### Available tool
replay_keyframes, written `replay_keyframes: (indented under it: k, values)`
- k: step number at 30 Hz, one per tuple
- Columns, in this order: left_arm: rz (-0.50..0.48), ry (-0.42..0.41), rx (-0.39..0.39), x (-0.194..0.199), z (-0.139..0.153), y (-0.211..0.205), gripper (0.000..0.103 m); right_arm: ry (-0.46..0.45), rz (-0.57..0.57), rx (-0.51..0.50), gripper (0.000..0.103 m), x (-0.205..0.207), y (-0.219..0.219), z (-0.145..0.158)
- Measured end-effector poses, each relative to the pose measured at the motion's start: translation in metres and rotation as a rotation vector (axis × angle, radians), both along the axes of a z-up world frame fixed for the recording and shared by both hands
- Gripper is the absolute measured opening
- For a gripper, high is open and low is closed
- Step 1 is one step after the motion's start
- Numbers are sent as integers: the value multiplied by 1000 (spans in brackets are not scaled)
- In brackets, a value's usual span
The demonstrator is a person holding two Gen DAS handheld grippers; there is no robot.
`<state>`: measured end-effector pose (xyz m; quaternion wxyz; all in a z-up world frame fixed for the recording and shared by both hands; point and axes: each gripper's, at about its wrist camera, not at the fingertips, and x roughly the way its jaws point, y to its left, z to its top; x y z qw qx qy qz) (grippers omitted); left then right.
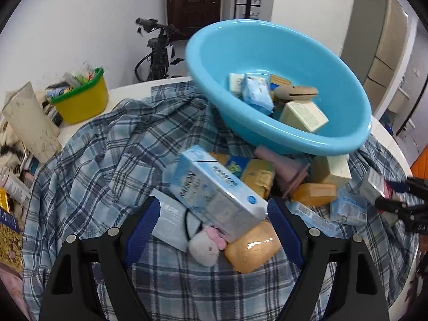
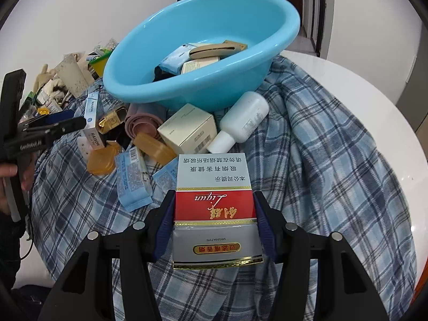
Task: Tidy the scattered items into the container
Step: 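Grasp the white RAISON pack with the left gripper while the right gripper holds the Liqun box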
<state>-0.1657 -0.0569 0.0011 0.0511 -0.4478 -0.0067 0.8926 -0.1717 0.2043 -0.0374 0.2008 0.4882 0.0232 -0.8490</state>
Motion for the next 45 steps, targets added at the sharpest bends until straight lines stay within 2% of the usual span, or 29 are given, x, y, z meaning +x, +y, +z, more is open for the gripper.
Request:
replay_keyframes:
  k: [6,8,12,17,21,24,27,30,33,38,45]
  values:
    - [60,-71,100,-24,-11,-24,85,6,25,3,55,4,-8,3]
    - [59,-98,147,-32,-15,-28,85,13,32,5,55,6,-10,5]
    - [41,-149,195,-44,-24,-28,85,17,40,8,55,6,-13,6]
    - [31,-168,205,-52,-33,-22,85,13,46,5,55,6,-15,5]
    - [22,-162,175,-54,-36,-14,85,9,46,0,55,5,-14,2]
    - [15,-150,184,-55,-37,-12,84,3,38,-5,55,4,-11,0]
    - [7,-144,223,-55,-36,-13,51,-3,31,-8,55,4,-8,-2]
    - [-10,-117,199,-51,-27,-11,36,-3,22,-11,55,4,-6,-2]
    - [-37,-89,144,-43,-19,-7,33,-2,17,-14,55,5,-5,-2]
    - [-85,-73,109,-25,-5,-5,29,1,22,-17,55,9,-7,-2]
    - [-176,-96,116,8,16,-3,25,14,23,-22,55,15,-10,3]
